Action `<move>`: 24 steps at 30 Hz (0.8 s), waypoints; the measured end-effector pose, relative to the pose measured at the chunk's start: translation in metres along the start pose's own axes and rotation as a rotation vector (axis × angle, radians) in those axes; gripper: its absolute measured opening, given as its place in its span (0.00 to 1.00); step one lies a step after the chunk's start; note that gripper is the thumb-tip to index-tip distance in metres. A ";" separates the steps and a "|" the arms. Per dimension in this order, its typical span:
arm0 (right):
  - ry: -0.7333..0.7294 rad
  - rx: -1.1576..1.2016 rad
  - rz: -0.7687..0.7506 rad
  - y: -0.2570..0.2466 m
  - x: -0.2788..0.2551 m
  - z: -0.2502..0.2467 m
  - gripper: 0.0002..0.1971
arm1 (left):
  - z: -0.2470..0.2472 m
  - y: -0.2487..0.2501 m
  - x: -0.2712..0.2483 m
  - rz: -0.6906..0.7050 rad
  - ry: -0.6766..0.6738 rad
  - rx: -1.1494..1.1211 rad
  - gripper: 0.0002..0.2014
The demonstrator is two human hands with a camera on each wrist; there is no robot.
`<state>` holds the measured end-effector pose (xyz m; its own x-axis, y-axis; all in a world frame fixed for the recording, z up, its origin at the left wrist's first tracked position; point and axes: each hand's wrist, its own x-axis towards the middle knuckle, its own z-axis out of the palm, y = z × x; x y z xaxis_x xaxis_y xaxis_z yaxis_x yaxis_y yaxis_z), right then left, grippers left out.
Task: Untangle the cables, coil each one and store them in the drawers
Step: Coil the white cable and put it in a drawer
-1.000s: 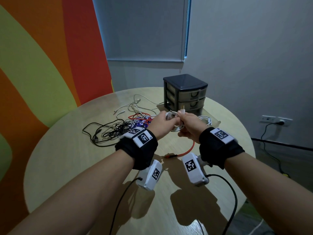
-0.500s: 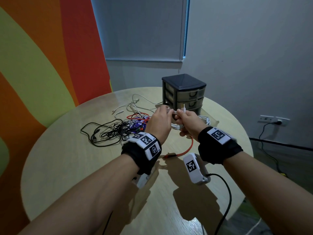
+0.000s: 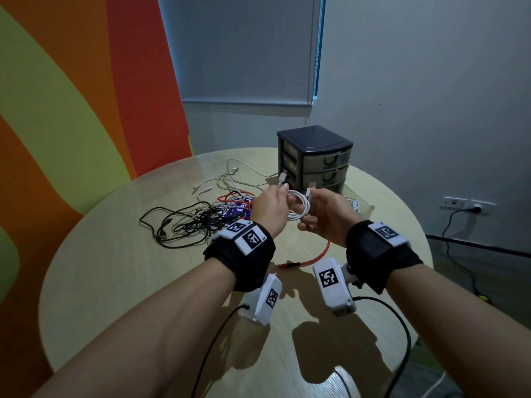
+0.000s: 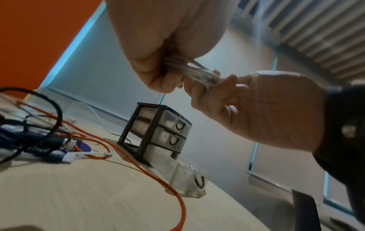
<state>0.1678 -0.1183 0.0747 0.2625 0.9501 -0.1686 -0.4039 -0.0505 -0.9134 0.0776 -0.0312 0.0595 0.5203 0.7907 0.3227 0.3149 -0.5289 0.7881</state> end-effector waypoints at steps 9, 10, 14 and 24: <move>0.143 0.021 -0.012 0.005 0.005 0.006 0.11 | -0.003 0.002 -0.005 0.132 0.096 -0.064 0.15; 0.131 -0.008 -0.012 0.004 0.005 0.007 0.09 | -0.003 0.002 -0.005 0.130 0.097 -0.063 0.15; 0.154 -0.176 -0.011 0.000 0.004 0.002 0.13 | -0.003 0.000 -0.007 0.146 0.130 -0.027 0.14; 0.147 -0.442 0.009 -0.004 -0.001 0.004 0.20 | 0.001 0.001 -0.006 0.152 0.184 0.016 0.14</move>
<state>0.1653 -0.1181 0.0799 0.3948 0.8970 -0.1986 -0.0028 -0.2150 -0.9766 0.0761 -0.0367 0.0578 0.4097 0.7435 0.5285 0.2571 -0.6500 0.7151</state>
